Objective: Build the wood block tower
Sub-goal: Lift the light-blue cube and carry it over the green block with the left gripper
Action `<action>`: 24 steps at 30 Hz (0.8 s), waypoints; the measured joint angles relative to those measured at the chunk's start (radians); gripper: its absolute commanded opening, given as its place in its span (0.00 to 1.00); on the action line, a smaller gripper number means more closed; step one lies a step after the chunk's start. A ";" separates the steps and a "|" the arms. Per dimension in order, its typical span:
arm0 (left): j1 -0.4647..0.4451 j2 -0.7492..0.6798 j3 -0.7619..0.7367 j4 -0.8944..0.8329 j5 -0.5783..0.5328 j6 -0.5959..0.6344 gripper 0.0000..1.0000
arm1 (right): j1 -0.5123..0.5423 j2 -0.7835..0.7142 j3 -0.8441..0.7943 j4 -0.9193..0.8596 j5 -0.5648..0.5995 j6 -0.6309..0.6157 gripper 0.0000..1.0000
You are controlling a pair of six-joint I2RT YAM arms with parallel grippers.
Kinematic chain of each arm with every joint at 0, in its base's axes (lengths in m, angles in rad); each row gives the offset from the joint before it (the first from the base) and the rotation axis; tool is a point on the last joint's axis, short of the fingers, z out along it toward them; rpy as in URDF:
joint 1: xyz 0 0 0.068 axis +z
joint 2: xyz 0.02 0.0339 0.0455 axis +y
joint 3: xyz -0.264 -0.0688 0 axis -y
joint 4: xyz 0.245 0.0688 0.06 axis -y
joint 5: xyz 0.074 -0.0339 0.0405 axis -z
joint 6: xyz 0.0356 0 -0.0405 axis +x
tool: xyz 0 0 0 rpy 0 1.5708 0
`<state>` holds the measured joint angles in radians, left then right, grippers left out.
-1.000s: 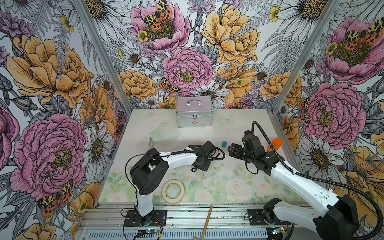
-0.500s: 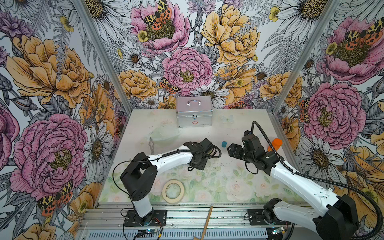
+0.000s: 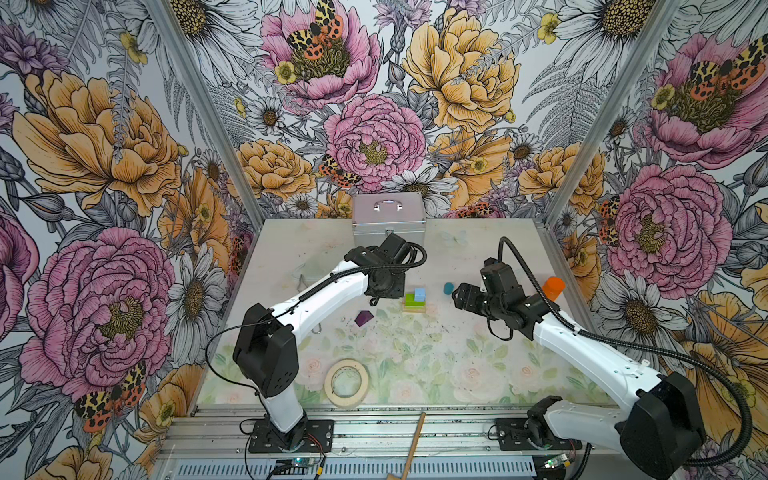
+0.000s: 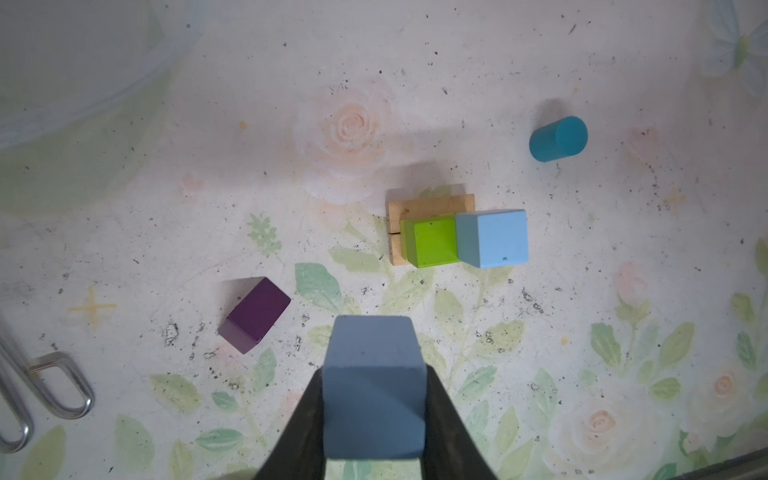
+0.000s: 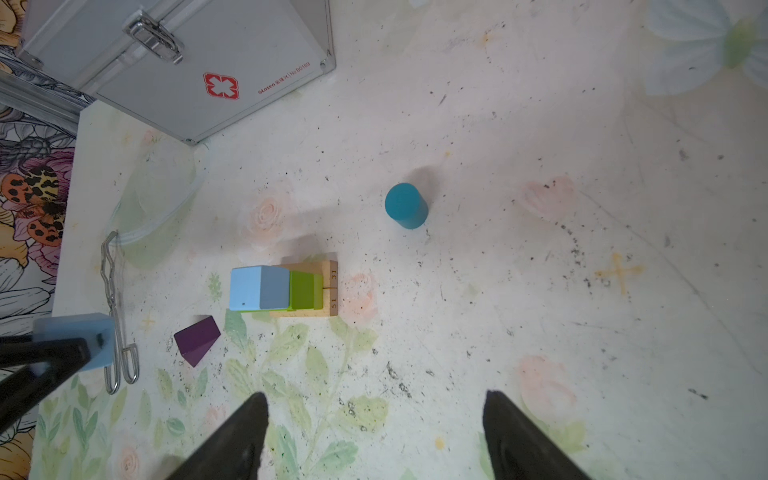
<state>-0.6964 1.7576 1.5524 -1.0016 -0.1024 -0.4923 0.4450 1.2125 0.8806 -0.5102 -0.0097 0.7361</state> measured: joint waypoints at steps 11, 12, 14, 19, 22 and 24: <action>-0.001 0.149 0.110 -0.024 0.017 -0.007 0.00 | -0.054 0.011 0.006 0.007 -0.045 -0.017 0.83; -0.001 0.156 0.117 -0.024 0.018 -0.007 0.00 | -0.054 0.014 0.007 0.007 -0.047 -0.020 0.83; -0.001 0.174 0.131 -0.024 0.022 -0.008 0.00 | -0.059 0.019 0.006 0.007 -0.051 -0.021 0.83; -0.002 0.201 0.153 -0.027 0.029 -0.018 0.00 | -0.061 0.020 0.006 0.008 -0.060 -0.021 0.83; -0.007 0.210 0.164 -0.029 0.029 -0.026 0.00 | -0.061 0.020 0.007 0.008 -0.067 -0.021 0.83; -0.008 0.216 0.171 -0.029 0.029 -0.030 0.00 | -0.061 0.020 0.006 0.007 -0.067 -0.021 0.83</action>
<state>-0.7048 1.9732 1.7237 -1.0306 -0.0731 -0.5220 0.3843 1.2327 0.8871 -0.5030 -0.0765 0.7155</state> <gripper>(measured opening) 0.315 0.832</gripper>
